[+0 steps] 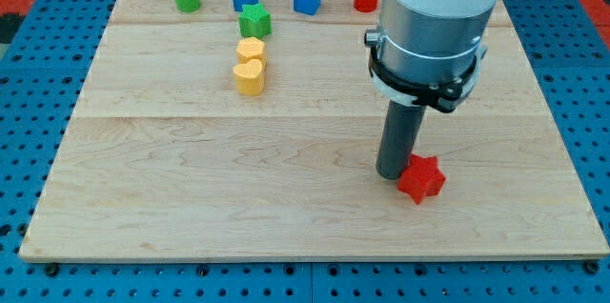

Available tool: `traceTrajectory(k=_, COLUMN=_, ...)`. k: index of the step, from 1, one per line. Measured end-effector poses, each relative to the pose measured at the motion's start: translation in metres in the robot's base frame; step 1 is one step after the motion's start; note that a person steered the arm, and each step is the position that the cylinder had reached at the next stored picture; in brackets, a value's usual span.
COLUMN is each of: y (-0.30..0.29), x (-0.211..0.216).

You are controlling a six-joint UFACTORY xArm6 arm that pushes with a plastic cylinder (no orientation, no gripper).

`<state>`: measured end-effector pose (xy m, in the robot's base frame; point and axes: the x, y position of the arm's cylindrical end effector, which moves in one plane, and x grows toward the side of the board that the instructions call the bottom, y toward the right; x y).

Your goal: Point at the yellow heart

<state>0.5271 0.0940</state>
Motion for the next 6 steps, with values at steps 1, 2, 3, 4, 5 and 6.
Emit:
traceTrajectory(k=1, y=0.050, x=0.000)
traceTrajectory(k=2, y=0.026, x=-0.016)
traceTrajectory(k=3, y=-0.001, x=-0.096)
traceTrajectory(k=4, y=-0.010, x=-0.095)
traceTrajectory(k=5, y=-0.088, x=-0.080)
traceTrajectory(k=6, y=-0.200, x=-0.108)
